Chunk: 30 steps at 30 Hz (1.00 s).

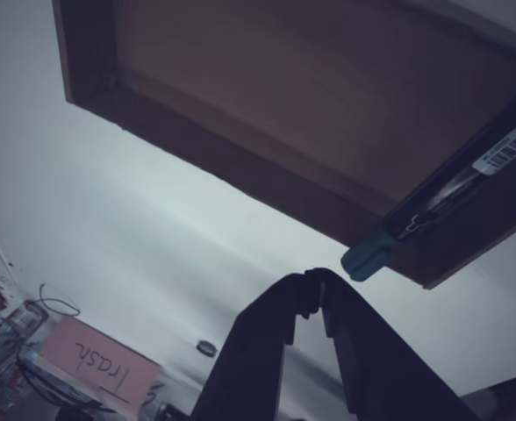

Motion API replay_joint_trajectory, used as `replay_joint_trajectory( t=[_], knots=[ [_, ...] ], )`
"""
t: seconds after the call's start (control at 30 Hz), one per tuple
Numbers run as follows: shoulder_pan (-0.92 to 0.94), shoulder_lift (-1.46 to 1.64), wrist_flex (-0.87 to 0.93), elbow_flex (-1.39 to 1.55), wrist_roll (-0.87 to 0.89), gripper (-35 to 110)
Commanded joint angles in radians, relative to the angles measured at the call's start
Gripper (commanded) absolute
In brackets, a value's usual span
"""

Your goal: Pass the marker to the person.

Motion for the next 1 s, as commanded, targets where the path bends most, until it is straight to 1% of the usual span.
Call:
replay_joint_trajectory(
  t=[0.0,0.37,0.47,0.63,0.77,0.97],
  knots=[
    [-0.072,0.015,-0.025,-0.048,0.018,-5],
    [-0.245,0.167,-0.104,0.137,0.084,-5],
    [-0.252,0.187,-0.109,0.173,0.067,-5],
    [-0.245,0.216,-0.196,0.299,0.009,-5],
    [-0.264,0.241,-0.241,0.388,0.005,-5],
    [-0.319,0.241,-0.255,0.439,0.011,-5]
  ],
)
